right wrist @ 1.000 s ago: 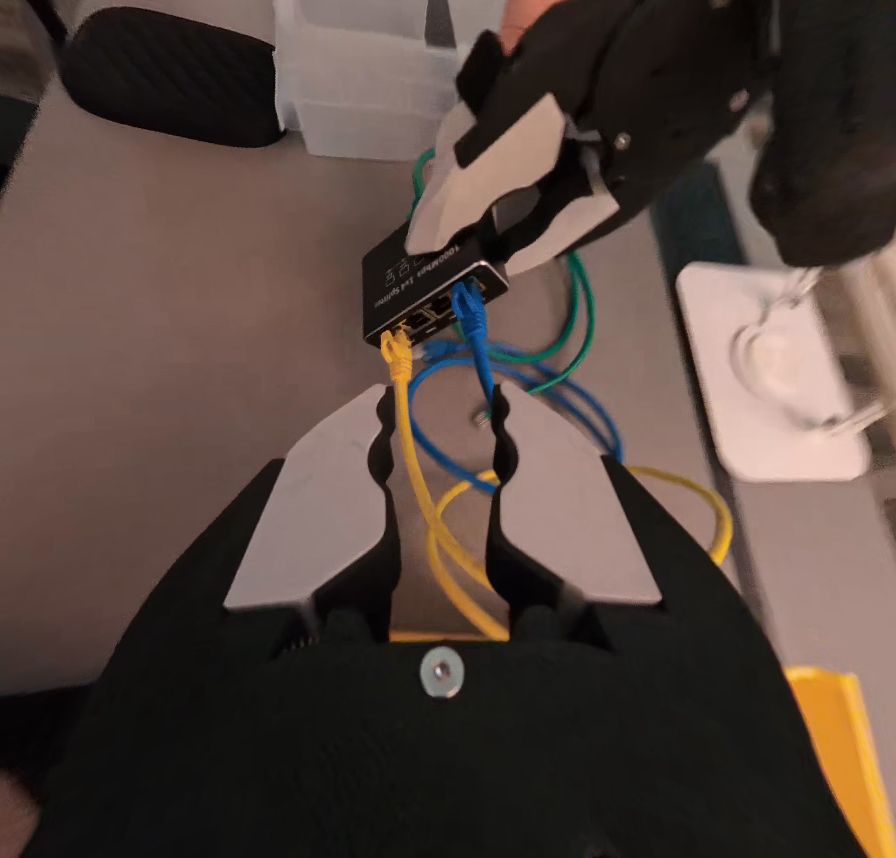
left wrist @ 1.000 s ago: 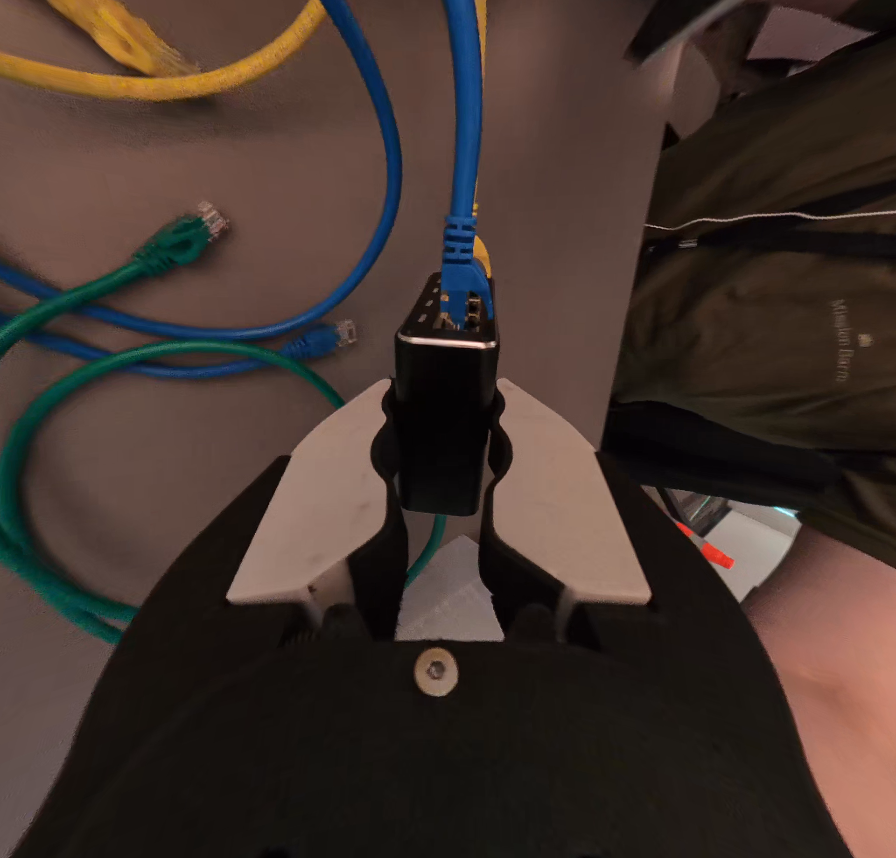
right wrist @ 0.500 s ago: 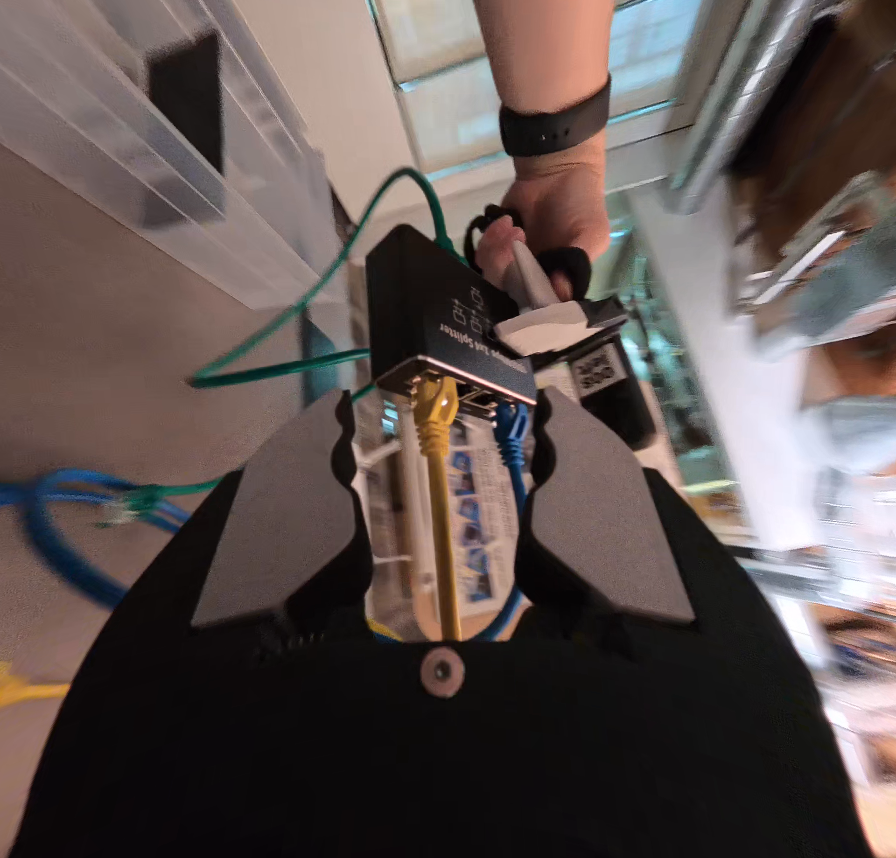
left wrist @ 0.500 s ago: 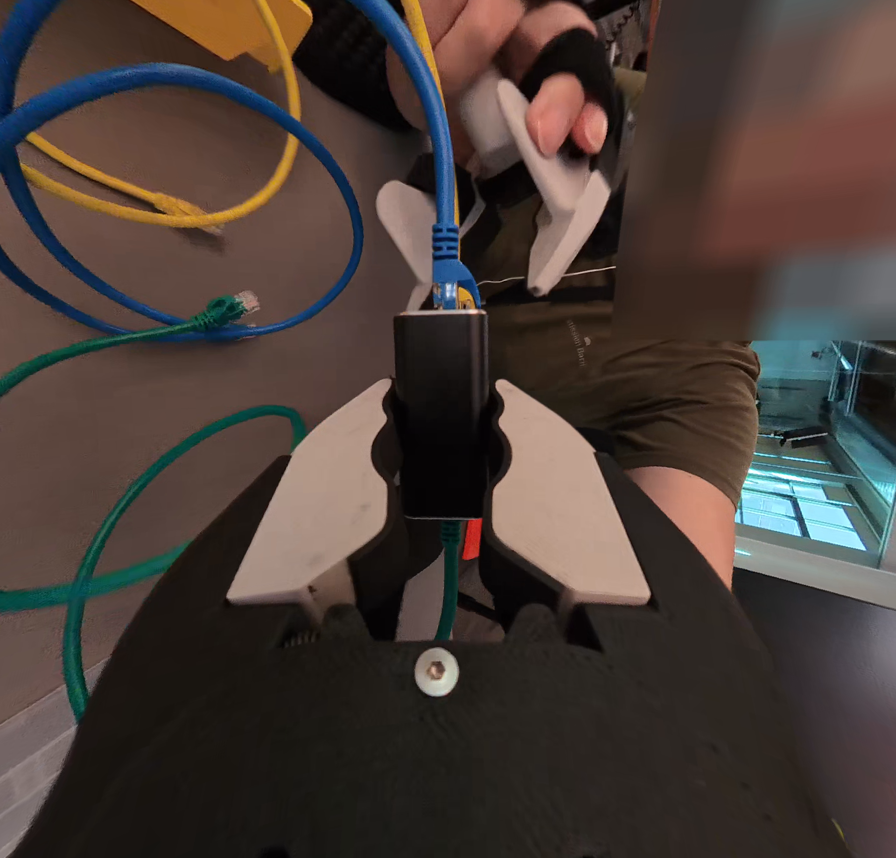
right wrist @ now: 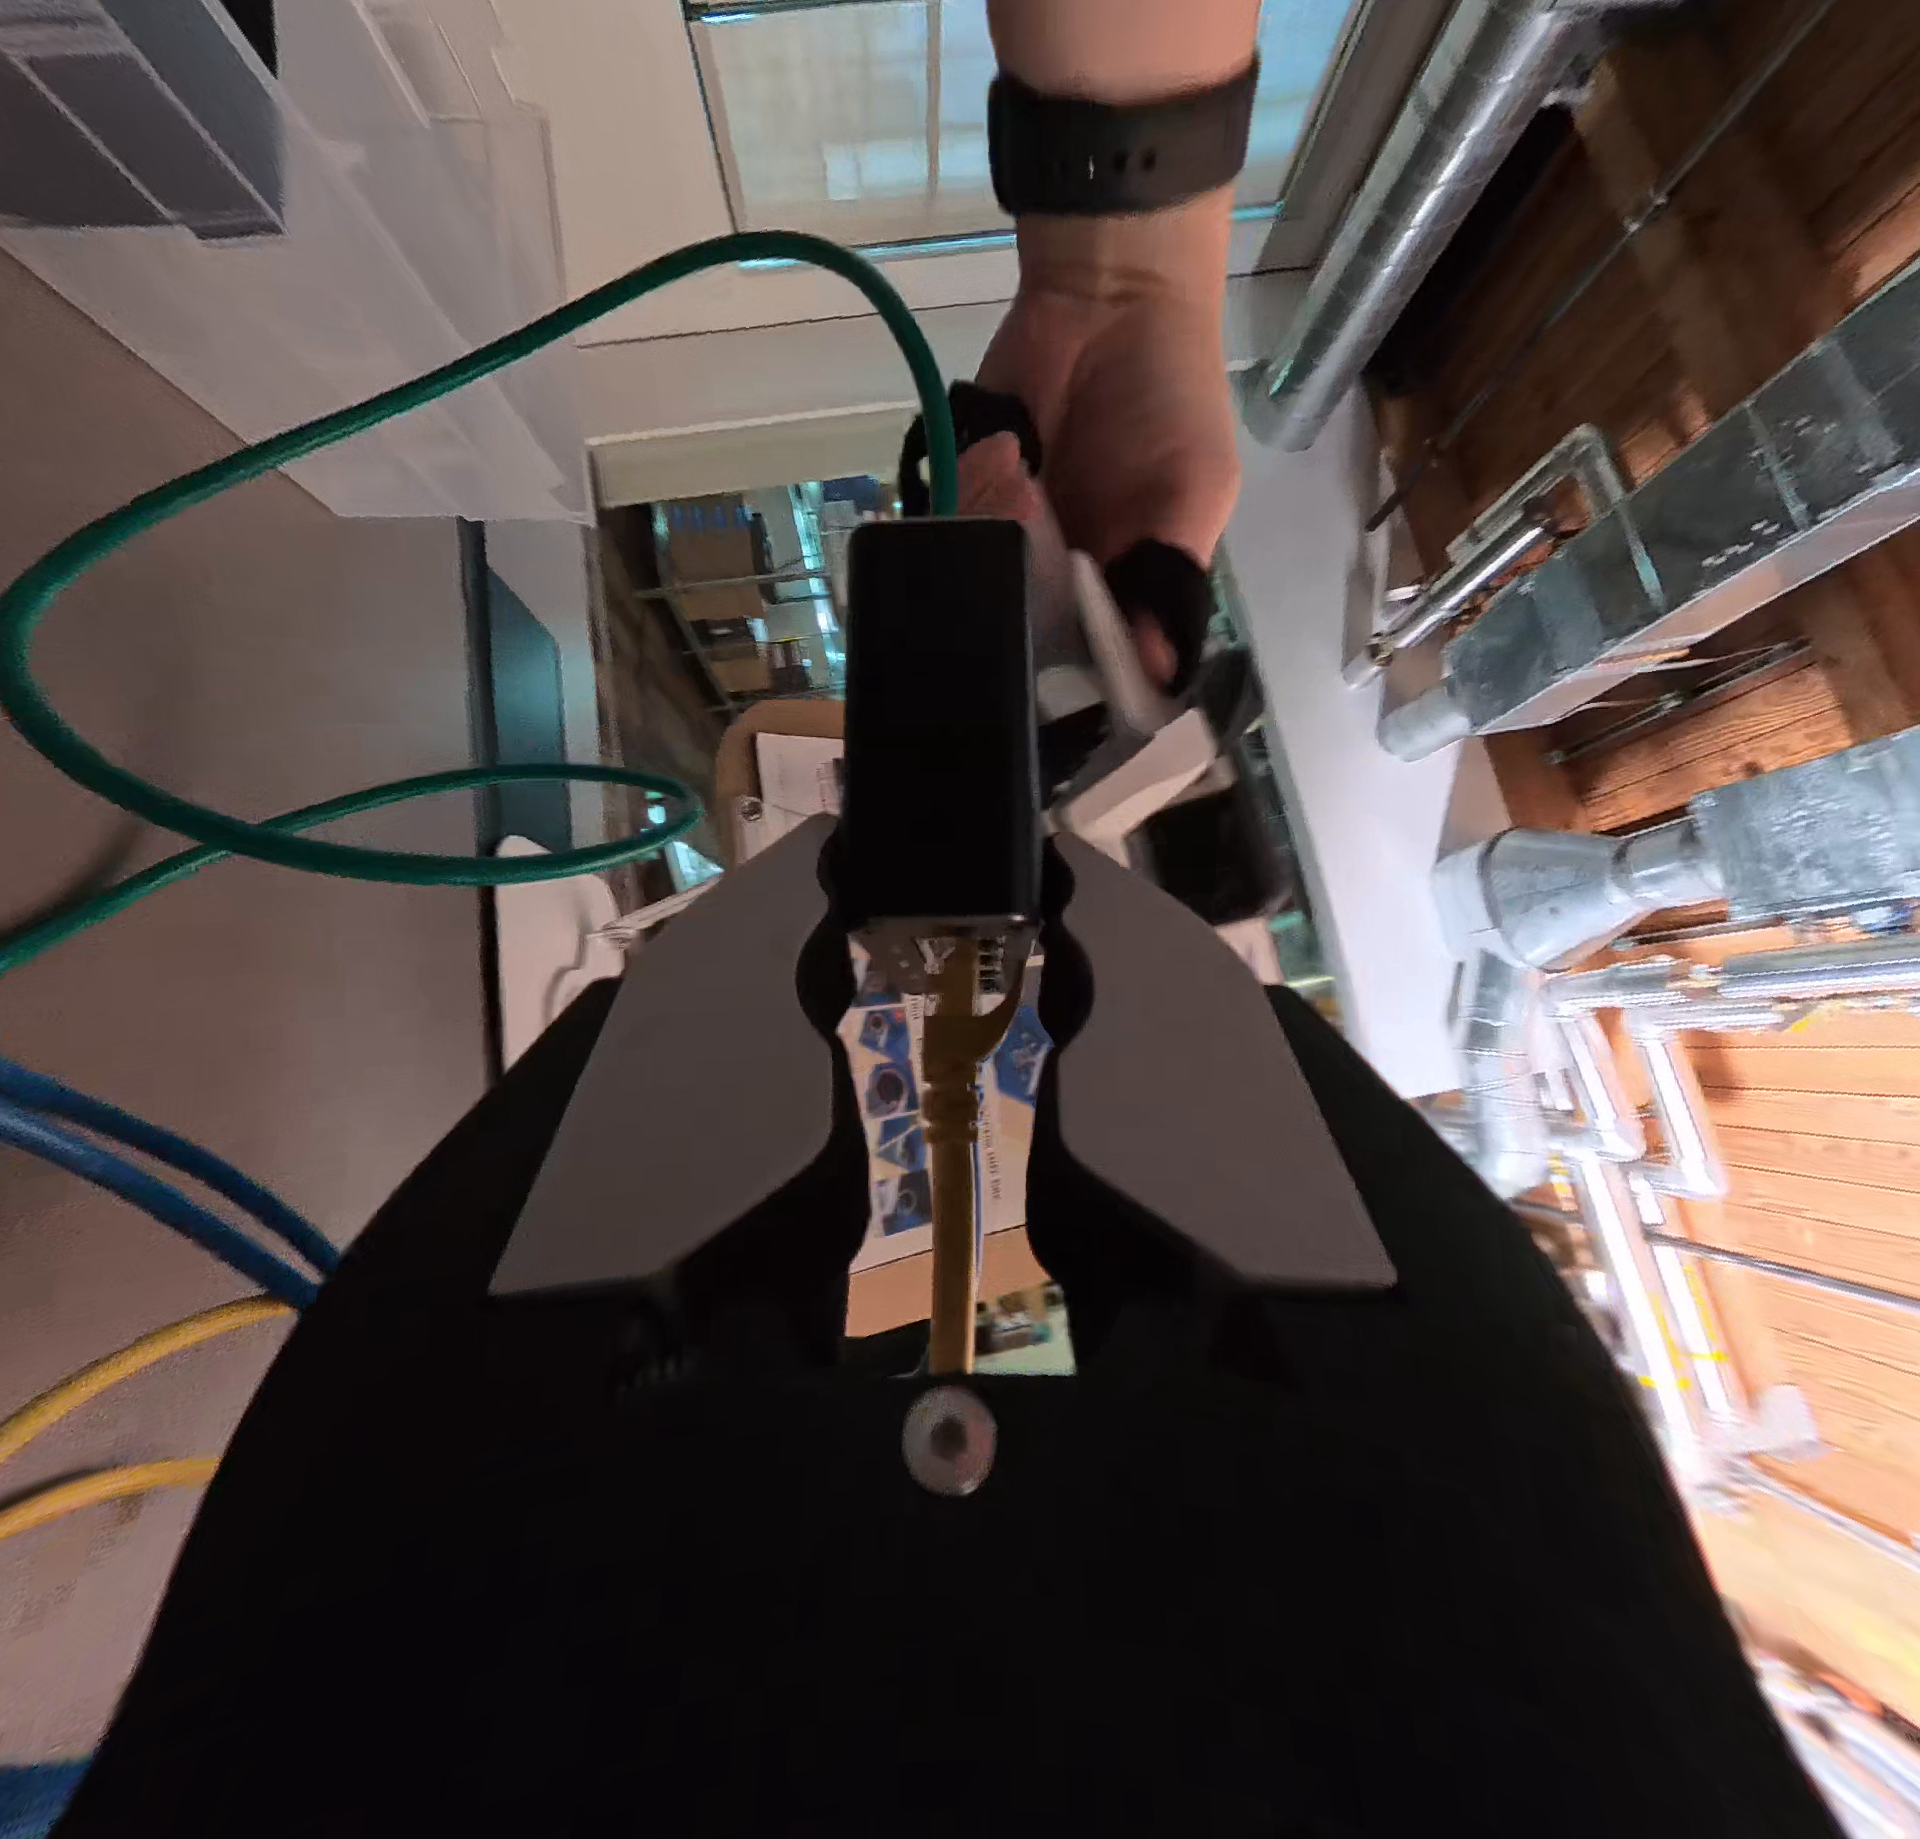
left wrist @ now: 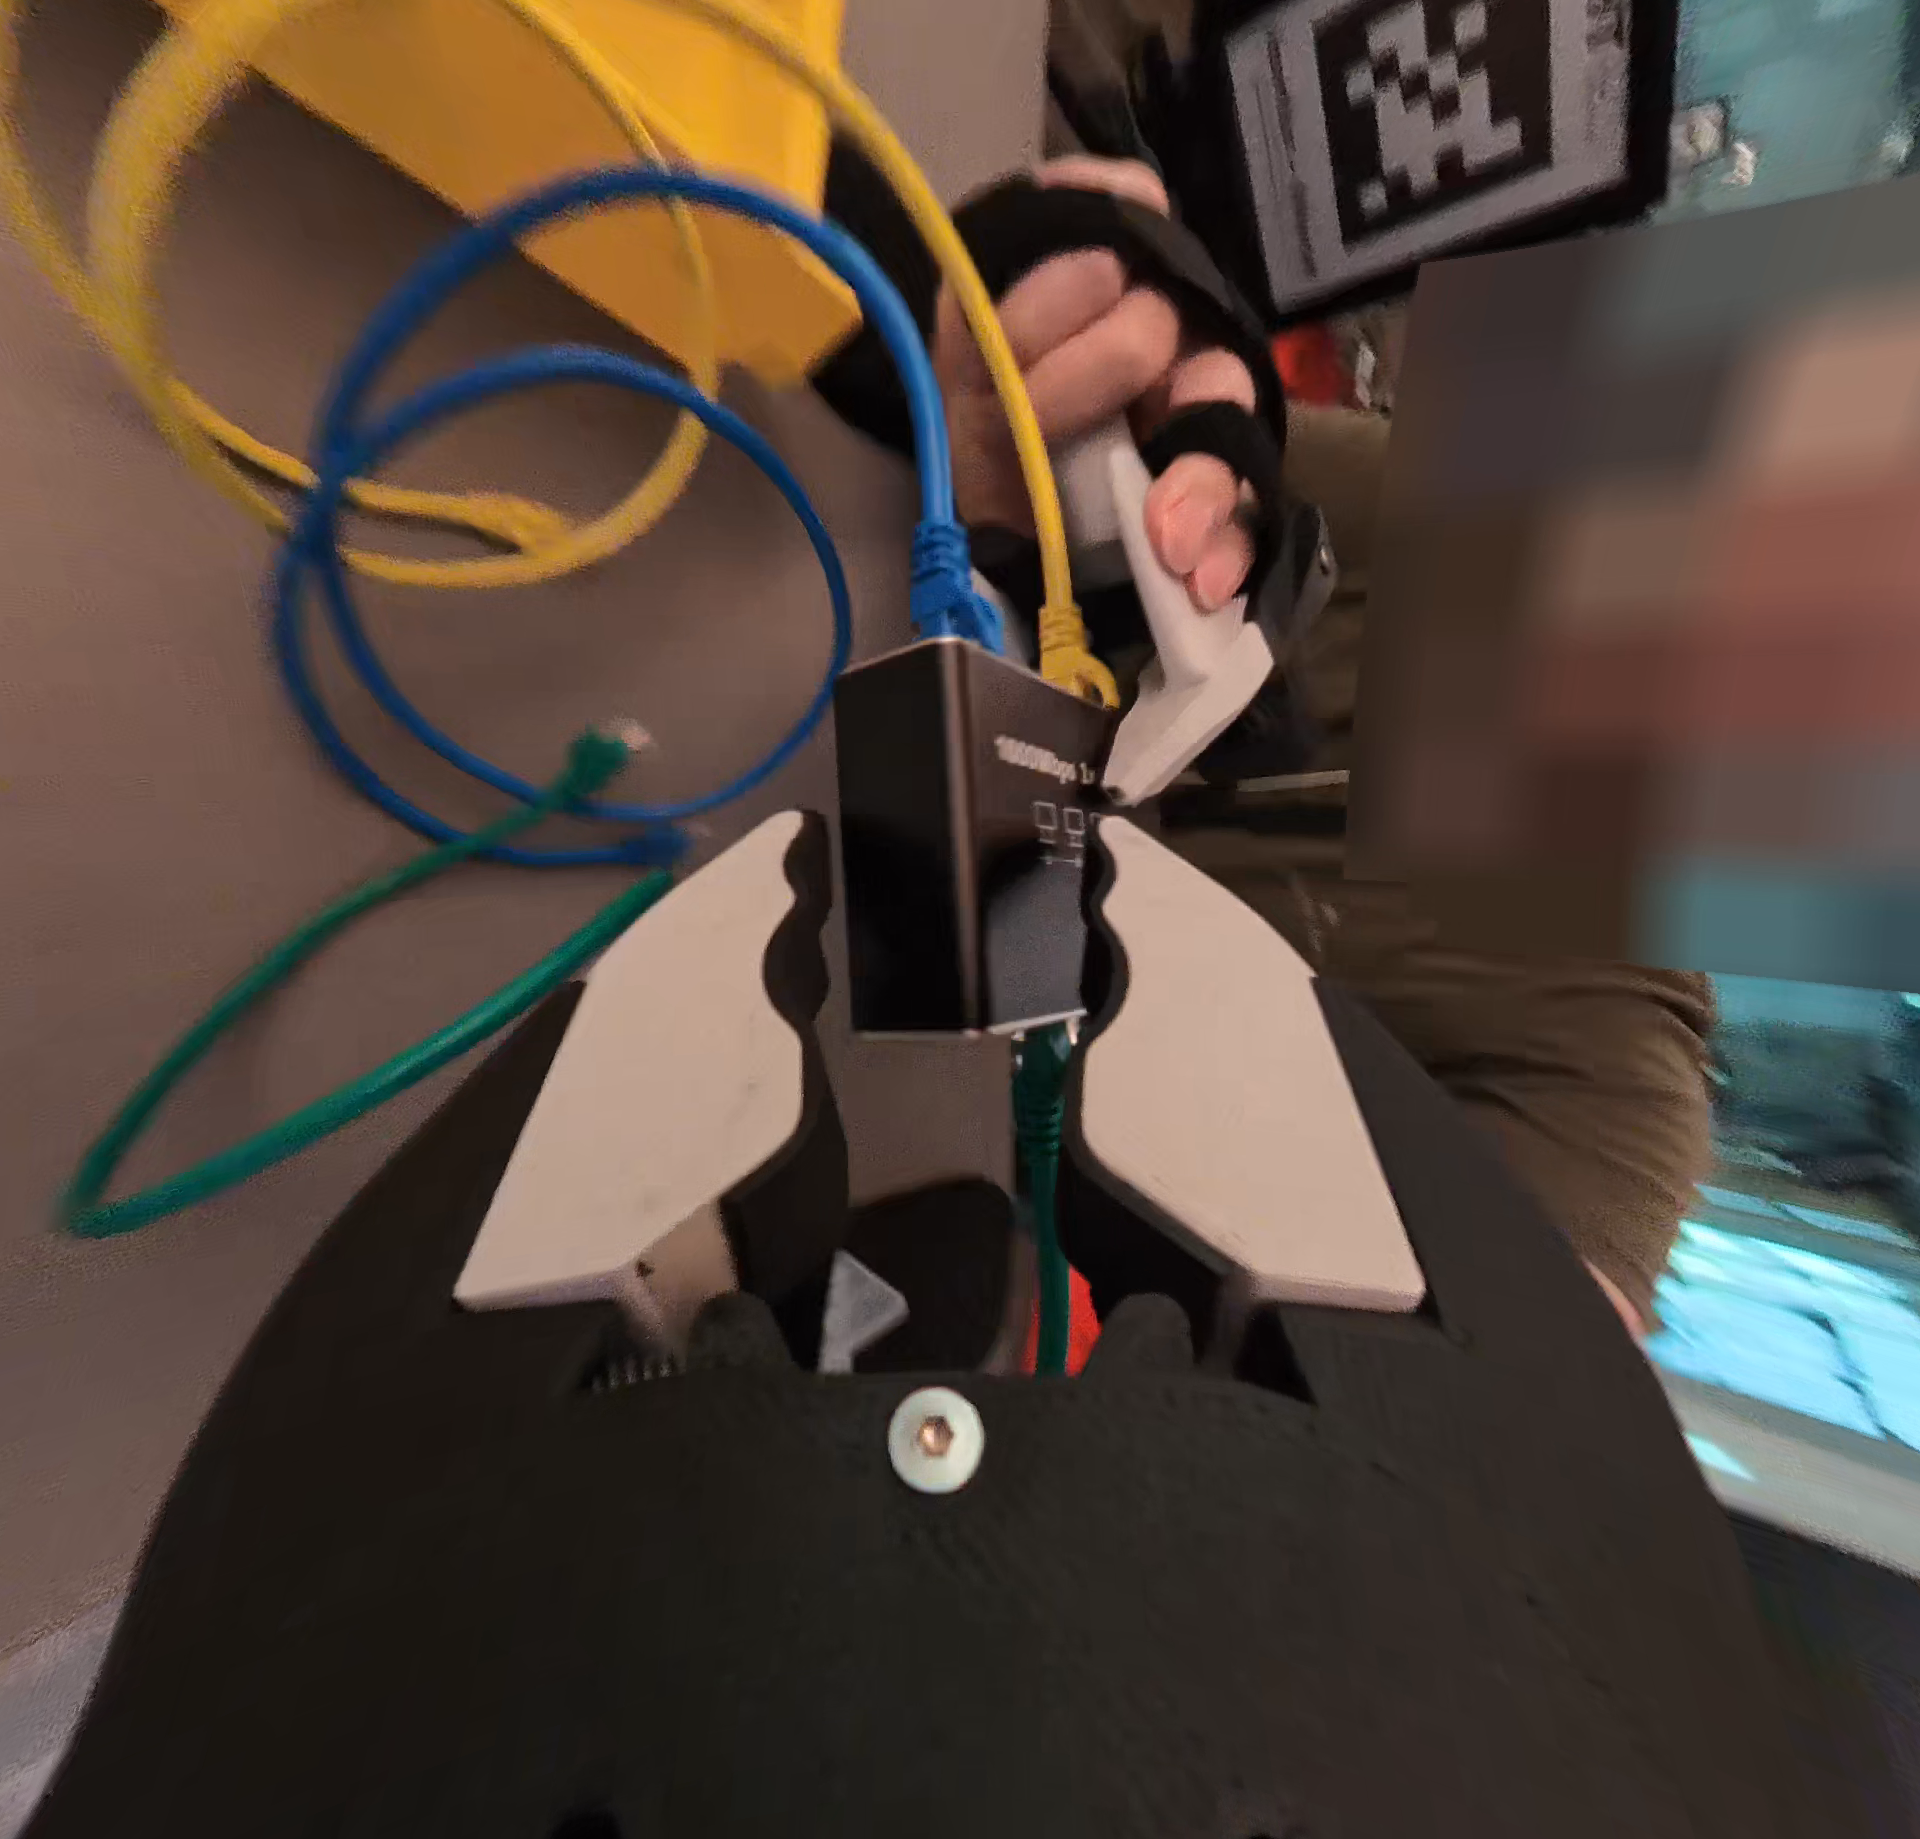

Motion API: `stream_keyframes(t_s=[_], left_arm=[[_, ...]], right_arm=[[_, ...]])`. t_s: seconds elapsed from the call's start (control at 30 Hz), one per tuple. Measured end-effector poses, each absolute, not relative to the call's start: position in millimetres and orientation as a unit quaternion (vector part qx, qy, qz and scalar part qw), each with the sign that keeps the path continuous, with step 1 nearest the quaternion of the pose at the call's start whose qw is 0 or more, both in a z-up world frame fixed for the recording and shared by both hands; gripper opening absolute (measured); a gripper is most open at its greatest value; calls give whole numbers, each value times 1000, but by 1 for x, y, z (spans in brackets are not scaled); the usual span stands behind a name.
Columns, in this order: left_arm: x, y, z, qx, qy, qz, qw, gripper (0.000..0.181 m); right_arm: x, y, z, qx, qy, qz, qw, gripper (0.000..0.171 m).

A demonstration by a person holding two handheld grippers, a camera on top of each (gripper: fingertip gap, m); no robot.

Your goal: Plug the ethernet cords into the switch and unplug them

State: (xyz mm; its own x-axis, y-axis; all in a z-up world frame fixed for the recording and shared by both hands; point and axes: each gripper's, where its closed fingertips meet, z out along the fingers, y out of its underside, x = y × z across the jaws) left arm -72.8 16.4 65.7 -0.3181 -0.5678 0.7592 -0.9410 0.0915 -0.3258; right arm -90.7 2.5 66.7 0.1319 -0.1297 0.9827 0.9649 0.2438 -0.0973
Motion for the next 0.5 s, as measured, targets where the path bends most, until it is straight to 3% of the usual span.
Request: stream_keyframes(t_s=[0.13, 0.2, 0.23, 0.33, 0.4, 0.5], left_arm=[[-63, 20, 106, 509, -723, 467, 6, 52], [-71, 25, 103, 499, -763, 386, -140, 61], [-74, 22, 99, 484, -775, 347, -210, 78], [-76, 12, 81, 422, -790, 196, -399, 75], [-71, 0, 74, 364, -797, 110, -469, 59], [-68, 2, 52, 349, -808, 12, -475, 59]], right_arm=[[-78, 3, 66, -482, -492, -385, 614, 33], [-71, 4, 64, -516, -488, -342, 615, 33], [-67, 5, 61, -535, -485, -323, 612, 33], [-57, 5, 56, -584, -483, -289, 585, 33], [-52, 6, 49, -619, -480, -281, 555, 33], [-47, 5, 40, -646, -478, -266, 532, 32]])
